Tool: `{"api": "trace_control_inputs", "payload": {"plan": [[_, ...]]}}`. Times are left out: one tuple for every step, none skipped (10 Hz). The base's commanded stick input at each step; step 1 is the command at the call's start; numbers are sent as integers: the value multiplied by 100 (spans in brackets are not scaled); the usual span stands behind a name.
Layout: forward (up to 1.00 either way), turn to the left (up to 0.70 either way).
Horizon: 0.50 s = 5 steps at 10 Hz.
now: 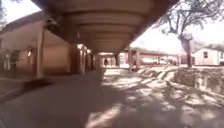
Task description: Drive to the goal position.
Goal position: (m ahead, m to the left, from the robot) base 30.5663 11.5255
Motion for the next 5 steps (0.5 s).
{"api": "trace_control_inputs", "payload": {"plan": [[85,0],[85,0],[85,0],[85,0],[85,0]]}}
